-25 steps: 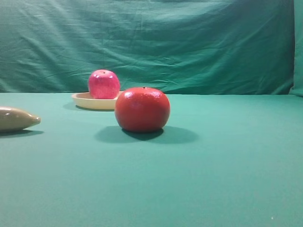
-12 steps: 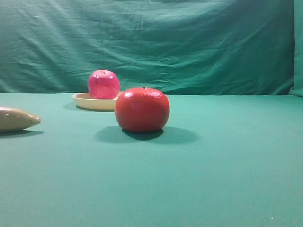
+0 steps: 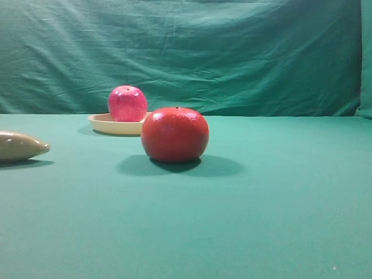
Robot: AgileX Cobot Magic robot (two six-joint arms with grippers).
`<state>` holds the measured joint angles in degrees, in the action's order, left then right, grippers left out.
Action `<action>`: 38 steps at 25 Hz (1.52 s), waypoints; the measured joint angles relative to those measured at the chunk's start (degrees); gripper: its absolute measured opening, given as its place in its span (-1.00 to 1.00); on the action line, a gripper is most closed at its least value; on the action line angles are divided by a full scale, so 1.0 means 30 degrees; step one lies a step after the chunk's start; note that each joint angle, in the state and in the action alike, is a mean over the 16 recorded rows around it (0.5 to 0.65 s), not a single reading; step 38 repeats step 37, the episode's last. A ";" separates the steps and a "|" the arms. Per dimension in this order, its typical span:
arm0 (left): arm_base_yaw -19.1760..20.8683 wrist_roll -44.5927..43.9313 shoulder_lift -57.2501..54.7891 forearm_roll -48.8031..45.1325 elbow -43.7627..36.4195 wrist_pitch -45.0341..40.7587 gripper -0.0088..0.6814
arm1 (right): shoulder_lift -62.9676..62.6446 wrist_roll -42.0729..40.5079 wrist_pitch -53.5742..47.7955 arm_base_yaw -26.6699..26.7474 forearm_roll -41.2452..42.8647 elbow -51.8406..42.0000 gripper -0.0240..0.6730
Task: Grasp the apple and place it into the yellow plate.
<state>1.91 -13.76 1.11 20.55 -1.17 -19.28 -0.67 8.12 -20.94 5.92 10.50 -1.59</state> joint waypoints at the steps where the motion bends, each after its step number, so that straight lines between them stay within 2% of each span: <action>1: 0.0000 0.0000 0.0000 0.0000 0.0000 0.0000 -0.52 | 0.0000 -0.0381 -0.0009 0.0067 -0.0345 0.0000 -0.93; 12: 0.0000 0.0000 0.0000 0.0000 0.0000 0.0000 -0.52 | 0.0000 -0.3774 -0.0016 0.0488 -0.3487 0.0000 -0.93; 38: 0.0000 0.0000 0.0000 0.0000 0.0000 0.0000 -0.52 | 0.0000 -0.4094 -0.0022 0.0524 -0.3716 0.0000 -0.93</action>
